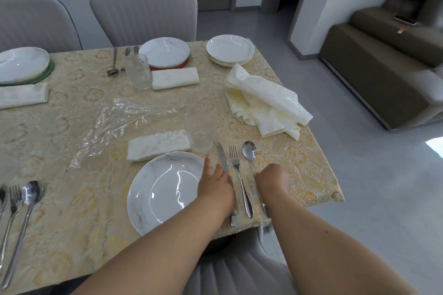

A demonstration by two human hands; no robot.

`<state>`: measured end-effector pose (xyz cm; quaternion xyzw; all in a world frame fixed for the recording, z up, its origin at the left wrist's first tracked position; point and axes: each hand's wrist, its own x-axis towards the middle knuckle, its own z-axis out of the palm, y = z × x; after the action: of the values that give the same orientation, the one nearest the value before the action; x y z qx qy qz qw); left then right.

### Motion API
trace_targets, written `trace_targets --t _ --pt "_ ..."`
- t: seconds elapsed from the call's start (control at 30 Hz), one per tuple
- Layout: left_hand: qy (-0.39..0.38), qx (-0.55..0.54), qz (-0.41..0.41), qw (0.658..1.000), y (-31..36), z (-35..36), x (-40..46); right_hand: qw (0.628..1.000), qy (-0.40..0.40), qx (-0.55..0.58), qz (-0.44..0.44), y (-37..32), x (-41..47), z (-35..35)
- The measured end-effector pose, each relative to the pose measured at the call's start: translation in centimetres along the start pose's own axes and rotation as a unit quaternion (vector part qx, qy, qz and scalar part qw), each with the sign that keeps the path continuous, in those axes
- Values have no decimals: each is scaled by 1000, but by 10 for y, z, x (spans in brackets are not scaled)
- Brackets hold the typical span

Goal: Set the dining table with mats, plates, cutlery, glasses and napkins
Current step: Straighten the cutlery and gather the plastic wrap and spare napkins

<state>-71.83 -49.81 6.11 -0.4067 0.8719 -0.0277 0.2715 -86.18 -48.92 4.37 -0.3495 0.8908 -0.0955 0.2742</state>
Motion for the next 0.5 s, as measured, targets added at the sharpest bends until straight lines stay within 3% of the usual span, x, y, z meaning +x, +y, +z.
trace_targets --t 0.13,0.27,0.37,0.5 --pt "22 -22 -4 1000 -1 1 -2 999 7 33 -7 -3 -3 -3" --pt "121 -96 0 988 -8 -5 -13 991 72 102 -54 -28 -21 -25" --pt "219 -175 -26 959 -24 -17 -29 969 105 187 -123 -62 -39 -40" --pt "301 -251 -132 910 -62 -22 -58 938 104 251 -214 -114 -66 -43"
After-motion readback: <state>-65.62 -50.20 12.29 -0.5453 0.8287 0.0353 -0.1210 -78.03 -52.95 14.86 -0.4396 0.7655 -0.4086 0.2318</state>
